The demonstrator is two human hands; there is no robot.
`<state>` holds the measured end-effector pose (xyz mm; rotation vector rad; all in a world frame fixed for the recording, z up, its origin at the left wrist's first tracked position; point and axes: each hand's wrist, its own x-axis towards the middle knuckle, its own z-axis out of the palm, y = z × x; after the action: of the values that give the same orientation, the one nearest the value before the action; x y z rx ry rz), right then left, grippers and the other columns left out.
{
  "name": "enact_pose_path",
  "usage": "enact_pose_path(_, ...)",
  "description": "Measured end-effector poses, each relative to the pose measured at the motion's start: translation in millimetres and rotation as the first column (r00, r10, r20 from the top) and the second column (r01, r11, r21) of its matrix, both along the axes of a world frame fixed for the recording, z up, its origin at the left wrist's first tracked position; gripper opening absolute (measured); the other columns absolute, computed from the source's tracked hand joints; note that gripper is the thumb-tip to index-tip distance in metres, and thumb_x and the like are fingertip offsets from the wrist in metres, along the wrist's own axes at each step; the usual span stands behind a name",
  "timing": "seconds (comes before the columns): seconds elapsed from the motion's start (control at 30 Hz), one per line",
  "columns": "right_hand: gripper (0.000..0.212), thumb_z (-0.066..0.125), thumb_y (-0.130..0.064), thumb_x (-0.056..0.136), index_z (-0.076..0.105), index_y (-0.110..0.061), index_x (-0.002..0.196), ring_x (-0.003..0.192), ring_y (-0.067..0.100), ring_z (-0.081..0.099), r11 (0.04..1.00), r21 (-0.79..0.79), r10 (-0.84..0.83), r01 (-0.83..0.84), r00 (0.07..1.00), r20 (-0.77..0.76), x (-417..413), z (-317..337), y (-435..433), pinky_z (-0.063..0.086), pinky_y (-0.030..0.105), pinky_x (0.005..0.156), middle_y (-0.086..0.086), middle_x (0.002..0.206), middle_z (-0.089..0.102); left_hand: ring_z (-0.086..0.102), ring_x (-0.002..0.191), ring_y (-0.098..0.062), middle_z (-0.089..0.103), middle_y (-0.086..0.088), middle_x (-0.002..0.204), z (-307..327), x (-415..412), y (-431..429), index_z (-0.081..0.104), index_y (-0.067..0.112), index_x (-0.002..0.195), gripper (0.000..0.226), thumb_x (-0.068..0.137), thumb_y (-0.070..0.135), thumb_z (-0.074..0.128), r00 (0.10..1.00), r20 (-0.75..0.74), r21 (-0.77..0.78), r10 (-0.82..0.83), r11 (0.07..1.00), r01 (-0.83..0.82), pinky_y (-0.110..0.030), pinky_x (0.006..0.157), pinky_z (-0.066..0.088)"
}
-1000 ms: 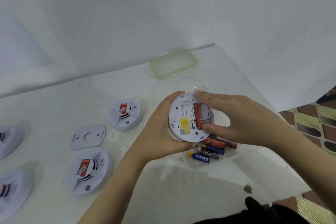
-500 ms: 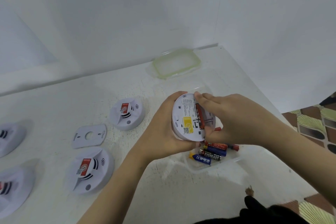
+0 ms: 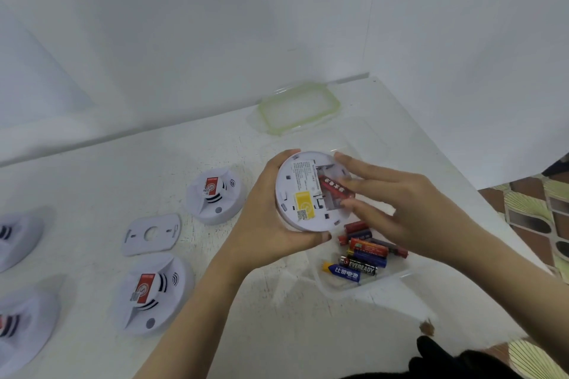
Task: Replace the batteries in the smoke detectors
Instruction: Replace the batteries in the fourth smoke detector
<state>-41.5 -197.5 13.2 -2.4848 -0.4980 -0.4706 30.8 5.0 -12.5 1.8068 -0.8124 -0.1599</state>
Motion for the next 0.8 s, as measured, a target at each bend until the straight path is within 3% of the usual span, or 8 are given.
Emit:
enact_pose_path(0.07,0.029,0.052,-0.030,0.089,0.071,-0.014,0.105,0.117,0.001,0.054,0.990,0.132,-0.052,0.047,0.998,0.037,-5,1,-3,0.044,0.015,0.095,-0.001,0.134,0.054,0.049,0.117,0.008,0.047,0.038,0.118,0,4,4,0.034,0.028,0.130,0.094,0.053,0.014,0.088,0.998,0.035,-0.021,0.050,0.999,-0.049,-0.006,0.088,0.043)
enact_pose_path(0.17,0.020,0.055,-0.029,0.085,0.072,-0.018,0.088,0.114,-0.003,0.055,0.976,0.204,-0.073,0.073,0.997,-0.008,-15,0,-11,0.043,0.014,0.095,-0.009,0.128,0.058,0.046,0.119,0.010,0.044,0.041,0.120,-3,12,9,0.033,0.032,0.130,0.092,0.053,0.028,0.085,0.989,0.047,-0.072,0.138,0.988,-0.134,-0.005,0.091,0.040)
enact_pose_path(0.3,0.020,0.052,-0.040,0.079,0.071,-0.034,0.080,0.125,-0.007,0.042,0.998,0.052,-0.014,0.025,0.979,-0.205,-22,-6,-25,0.035,0.013,0.097,-0.023,0.134,0.047,0.045,0.117,0.013,0.041,0.045,0.117,-14,19,14,0.034,0.032,0.128,0.089,0.052,0.037,0.079,0.972,0.027,-0.099,0.234,0.968,-0.230,-0.004,0.090,0.039)
enact_pose_path(0.4,0.024,0.050,-0.049,0.080,0.070,-0.038,0.088,0.128,-0.009,0.035,1.000,0.007,0.006,-0.005,0.958,-0.287,-15,-9,-29,0.027,0.011,0.099,-0.025,0.134,0.045,0.046,0.117,0.011,0.043,0.031,0.123,-21,21,13,0.034,0.033,0.126,0.086,0.053,0.039,0.079,0.964,0.022,-0.107,0.267,0.959,-0.263,-0.006,0.091,0.040)
enact_pose_path(0.5,0.027,0.048,-0.048,0.085,0.070,-0.034,0.093,0.114,-0.010,0.047,0.999,0.027,-0.020,0.027,0.972,-0.236,11,-2,-29,0.031,0.008,0.094,-0.022,0.118,0.058,0.047,0.117,0.009,0.044,0.019,0.125,-22,24,11,0.034,0.027,0.128,0.088,0.053,0.039,0.078,0.958,0.018,-0.128,0.287,0.951,-0.283,-0.008,0.093,0.041)
enact_pose_path(0.57,0.026,0.051,-0.041,0.088,0.071,-0.026,0.093,0.098,-0.005,0.054,0.999,-0.003,-0.046,0.047,0.985,-0.169,38,2,-30,0.035,0.007,0.087,-0.019,0.102,0.063,0.047,0.117,0.010,0.045,0.023,0.125,-20,27,9,0.034,0.024,0.129,0.089,0.053,0.037,0.079,0.957,0.017,-0.144,0.289,0.948,-0.283,-0.007,0.091,0.041)
enact_pose_path(0.63,0.018,0.054,-0.033,0.090,0.070,-0.025,0.093,0.084,-0.001,0.056,0.996,-0.055,-0.079,0.068,0.973,-0.216,67,7,-30,0.042,0.016,0.079,-0.021,0.090,0.061,0.047,0.117,0.011,0.044,0.032,0.123,-17,31,7,0.034,0.023,0.129,0.089,0.054,0.036,0.079,0.956,0.027,-0.152,0.291,0.947,-0.283,-0.006,0.090,0.041)
enact_pose_path(0.8,0.018,0.061,-0.030,0.087,0.068,-0.026,0.103,0.073,-0.005,0.047,0.950,-0.311,-0.134,0.001,0.903,-0.409,120,3,-15,0.038,0.024,0.072,-0.010,0.100,0.063,0.047,0.115,0.014,0.044,0.023,0.122,-11,37,3,0.034,0.025,0.126,0.085,0.054,0.036,0.078,0.949,0.042,-0.166,0.313,0.939,-0.302,-0.005,0.089,0.040)
